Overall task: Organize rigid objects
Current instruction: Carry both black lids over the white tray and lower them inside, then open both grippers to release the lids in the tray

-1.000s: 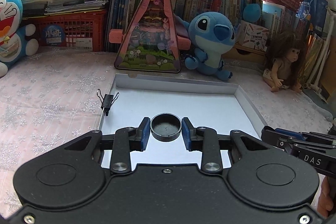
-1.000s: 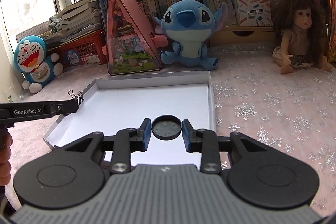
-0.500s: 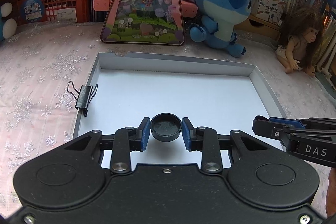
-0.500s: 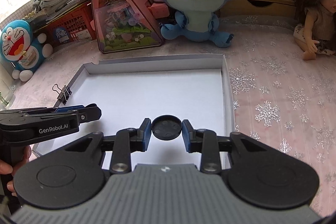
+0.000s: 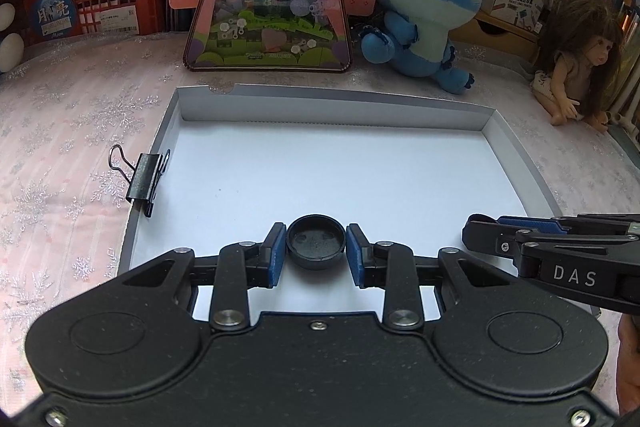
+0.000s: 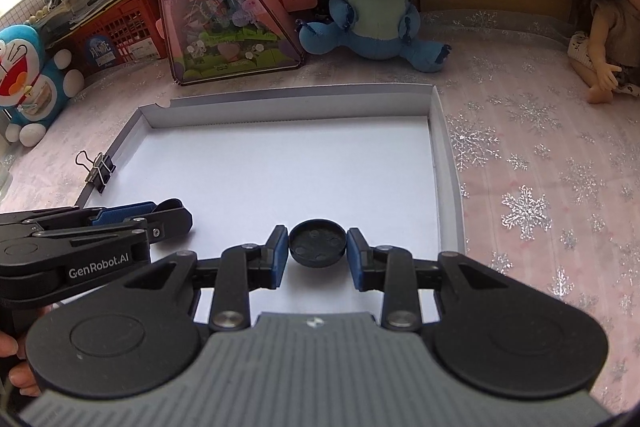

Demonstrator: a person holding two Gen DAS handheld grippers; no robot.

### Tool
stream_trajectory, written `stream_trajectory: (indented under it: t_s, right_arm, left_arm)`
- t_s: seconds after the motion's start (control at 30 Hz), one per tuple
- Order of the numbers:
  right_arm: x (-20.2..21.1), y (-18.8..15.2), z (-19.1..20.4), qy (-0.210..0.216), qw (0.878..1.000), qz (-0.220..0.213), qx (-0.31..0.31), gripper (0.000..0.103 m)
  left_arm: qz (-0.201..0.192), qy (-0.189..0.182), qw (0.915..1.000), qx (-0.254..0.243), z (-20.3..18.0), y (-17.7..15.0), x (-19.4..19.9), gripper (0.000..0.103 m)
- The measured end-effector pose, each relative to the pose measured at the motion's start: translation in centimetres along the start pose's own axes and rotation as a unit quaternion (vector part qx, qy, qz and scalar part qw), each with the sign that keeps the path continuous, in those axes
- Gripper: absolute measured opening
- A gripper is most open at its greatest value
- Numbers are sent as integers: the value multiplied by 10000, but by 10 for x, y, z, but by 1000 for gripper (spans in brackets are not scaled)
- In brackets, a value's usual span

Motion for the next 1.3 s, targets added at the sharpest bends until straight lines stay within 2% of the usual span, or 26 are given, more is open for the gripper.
stream_trajectory:
  t_s: [0.33,0.43,0.47,0.5,0.63,0.8,0.97,1.07,1.13,1.3]
  right_arm:
    - [-2,-1,-1,-18,10000,24,0,37]
    - [-1,-1,-1,2,10000,-42,-6,42]
    - [0,-1,-2,11,10000,-70,-26,53]
    - [1,-1,-2,27,9999,-100,-37,56]
    - [11,-1,-1,90,9995,-296,39,59]
    - [32,-6,7,117,9969,-638,443,69]
    - [51,-19,17,83,9916,-924,896,78]
    - [62,-29,22,28,9883,-1071,1090,84]
    - [70,-37,25,16,9855,-1172,1225,84]
    - [86,-54,34,18,9798,-1393,1433,87]
  left_arm:
    - [-79,56,9999,-71,-1,0,0,30]
    - [-127,58,9999,-93,-1,0,2,31]
    - [-152,65,9998,-105,0,0,2,35]
    - [-193,70,9997,-119,0,-1,4,42]
    - [-422,100,9989,-192,1,-2,15,51]
    - [-824,-36,9963,-224,3,-9,40,74]
    - [-1071,-127,9935,-352,3,-28,64,80]
    - [-1258,-224,9912,-331,5,-42,77,80]
    - [-1414,-229,9891,-329,6,-51,84,80]
    - [-1525,-203,9869,-489,8,-70,100,80]
Point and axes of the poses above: each gripper's, at about its wrist camera, not at the fingertips, and x roughly against the way its jaws point, z to its left, y to its top, the point moved 8 cm from there along -x, roughly the way its jaws point, and after that the axes turned 13 degrees about y, right-handed, at the moved point
